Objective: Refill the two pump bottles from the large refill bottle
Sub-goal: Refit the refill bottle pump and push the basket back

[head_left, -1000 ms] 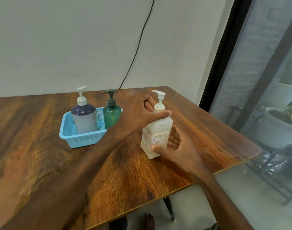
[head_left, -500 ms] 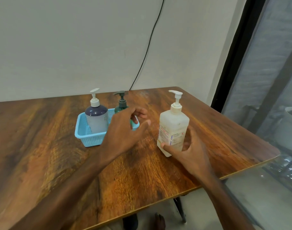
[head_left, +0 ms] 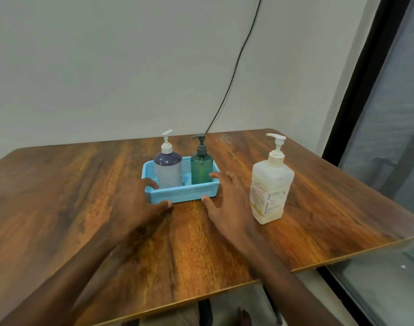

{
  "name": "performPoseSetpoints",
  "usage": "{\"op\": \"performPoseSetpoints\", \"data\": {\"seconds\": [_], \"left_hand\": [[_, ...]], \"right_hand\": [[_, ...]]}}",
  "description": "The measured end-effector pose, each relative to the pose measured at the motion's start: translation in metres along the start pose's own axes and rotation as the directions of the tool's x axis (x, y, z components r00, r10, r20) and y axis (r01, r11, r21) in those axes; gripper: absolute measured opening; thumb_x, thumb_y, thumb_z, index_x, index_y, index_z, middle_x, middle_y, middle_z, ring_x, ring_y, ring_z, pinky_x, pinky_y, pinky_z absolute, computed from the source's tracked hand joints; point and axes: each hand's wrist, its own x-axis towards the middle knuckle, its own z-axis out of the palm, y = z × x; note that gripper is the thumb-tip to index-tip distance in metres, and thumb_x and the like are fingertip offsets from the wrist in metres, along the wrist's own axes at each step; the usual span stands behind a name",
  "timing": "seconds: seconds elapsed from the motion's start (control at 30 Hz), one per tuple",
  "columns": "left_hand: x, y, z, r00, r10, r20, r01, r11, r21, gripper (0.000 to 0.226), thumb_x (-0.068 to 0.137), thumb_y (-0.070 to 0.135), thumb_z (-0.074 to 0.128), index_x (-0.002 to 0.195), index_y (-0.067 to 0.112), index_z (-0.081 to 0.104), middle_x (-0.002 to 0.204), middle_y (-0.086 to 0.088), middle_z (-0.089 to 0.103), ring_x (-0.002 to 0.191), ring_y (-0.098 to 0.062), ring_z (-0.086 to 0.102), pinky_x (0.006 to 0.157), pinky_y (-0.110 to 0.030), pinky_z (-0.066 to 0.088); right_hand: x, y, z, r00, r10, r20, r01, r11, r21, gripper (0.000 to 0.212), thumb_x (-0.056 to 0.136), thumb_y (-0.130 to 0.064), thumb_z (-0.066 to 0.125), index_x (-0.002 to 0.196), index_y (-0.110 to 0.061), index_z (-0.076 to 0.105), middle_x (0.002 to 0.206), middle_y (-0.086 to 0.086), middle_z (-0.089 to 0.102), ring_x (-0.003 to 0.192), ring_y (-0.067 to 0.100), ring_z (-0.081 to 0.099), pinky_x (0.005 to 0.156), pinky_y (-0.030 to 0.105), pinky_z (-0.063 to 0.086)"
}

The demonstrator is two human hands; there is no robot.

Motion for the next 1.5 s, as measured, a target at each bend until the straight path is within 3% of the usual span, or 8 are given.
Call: {"op": "performPoseSetpoints", "data": {"seconds": [0.1, 0.23, 0.4, 0.6, 0.9, 1.17, 1.37, 1.5], "left_hand": [[0.006, -0.002, 0.000, 0.999, -0.001, -0.037, 0.000, 0.999, -0.033, 0.033, 0.080, 0.044, 0.086, 0.097, 0.029, 0.063, 0.114, -0.006, 0.071, 0.081, -0.008, 0.062, 0.068, -0.025, 0.056], [0.021, -0.006, 0.001, 0.998, 0.059, -0.015, -0.059, 0.996, -0.067, 0.035, 0.083, 0.041, 0.084, 0.106, 0.017, 0.076, 0.112, -0.004, 0.074, 0.073, -0.001, 0.060, 0.049, -0.007, 0.043], [0.051, -0.009, 0.010, 0.997, 0.071, 0.016, -0.069, 0.995, -0.077, 0.036, 0.085, 0.043, 0.081, 0.108, 0.018, 0.071, 0.115, -0.003, 0.073, 0.079, -0.005, 0.062, 0.050, -0.008, 0.043], [0.091, -0.009, 0.022, 0.996, 0.086, 0.011, -0.084, 0.988, -0.133, 0.028, 0.086, 0.034, 0.083, 0.095, 0.026, 0.057, 0.121, -0.008, 0.069, 0.092, -0.012, 0.061, 0.061, -0.012, 0.045], [0.147, -0.015, 0.035, 0.997, 0.072, -0.021, -0.074, 0.987, -0.139, 0.034, 0.085, 0.030, 0.083, 0.098, 0.020, 0.054, 0.123, -0.013, 0.066, 0.110, -0.021, 0.061, 0.081, -0.029, 0.056], [0.171, -0.018, 0.045, 0.996, 0.084, 0.021, -0.083, 0.995, -0.060, 0.039, 0.094, 0.033, 0.074, 0.122, 0.013, 0.057, 0.132, -0.010, 0.063, 0.106, -0.015, 0.058, 0.064, -0.011, 0.040], [0.173, -0.011, 0.041, 0.990, 0.131, -0.052, -0.140, 0.964, -0.227, 0.072, 0.089, 0.056, 0.062, 0.145, 0.014, 0.042, 0.128, 0.000, 0.056, 0.116, -0.020, 0.060, 0.074, -0.006, 0.043], [0.210, 0.015, 0.037, 0.966, 0.128, -0.226, -0.166, 0.973, -0.158, 0.093, 0.079, 0.058, 0.080, 0.147, 0.010, 0.038, 0.145, -0.010, 0.049, 0.131, -0.025, 0.051, 0.099, -0.029, 0.043]], "right_hand": [[0.021, 0.012, 0.020, 0.995, 0.044, 0.088, -0.038, 0.997, -0.072, 0.055, 0.093, -0.043, 0.067, 0.144, -0.031, 0.051, 0.149, 0.002, 0.050, 0.137, 0.019, 0.047, 0.109, 0.035, 0.044], [0.050, 0.023, 0.030, 0.997, 0.074, 0.019, -0.073, 0.996, -0.045, 0.036, 0.090, -0.037, 0.073, 0.123, -0.026, 0.070, 0.125, -0.002, 0.068, 0.115, 0.014, 0.063, 0.090, 0.025, 0.055], [0.075, 0.022, 0.035, 0.990, 0.136, 0.035, -0.137, 0.990, 0.028, 0.032, 0.093, -0.026, 0.071, 0.124, -0.019, 0.069, 0.128, 0.003, 0.067, 0.116, 0.017, 0.063, 0.070, 0.004, 0.037], [0.109, 0.020, 0.050, 0.985, 0.173, 0.017, -0.173, 0.984, 0.051, 0.033, 0.095, -0.025, 0.068, 0.126, -0.014, 0.067, 0.125, 0.005, 0.066, 0.103, 0.011, 0.061, 0.056, 0.004, 0.035], [0.158, 0.022, 0.070, 0.971, 0.235, 0.041, -0.237, 0.968, 0.078, 0.034, 0.096, -0.023, 0.066, 0.128, -0.012, 0.062, 0.125, 0.008, 0.064, 0.101, 0.012, 0.060, 0.073, 0.014, 0.046], [0.178, 0.032, 0.079, 0.971, 0.235, 0.044, -0.236, 0.972, 0.021, 0.018, 0.093, -0.018, 0.071, 0.109, -0.018, 0.060, 0.117, 0.004, 0.064, 0.103, 0.012, 0.062, 0.063, 0.008, 0.044], [0.190, 0.024, 0.078, 0.970, 0.217, -0.108, -0.198, 0.966, 0.167, 0.059, 0.077, -0.021, 0.082, 0.123, -0.020, 0.047, 0.109, -0.005, 0.051, 0.098, 0.011, 0.055, 0.059, 0.013, 0.044], [0.222, 0.010, 0.086, 0.971, 0.188, -0.150, -0.159, 0.969, 0.187, 0.064, 0.078, -0.033, 0.083, 0.129, -0.016, 0.047, 0.119, 0.002, 0.060, 0.098, 0.013, 0.056, 0.070, 0.018, 0.043]]}}
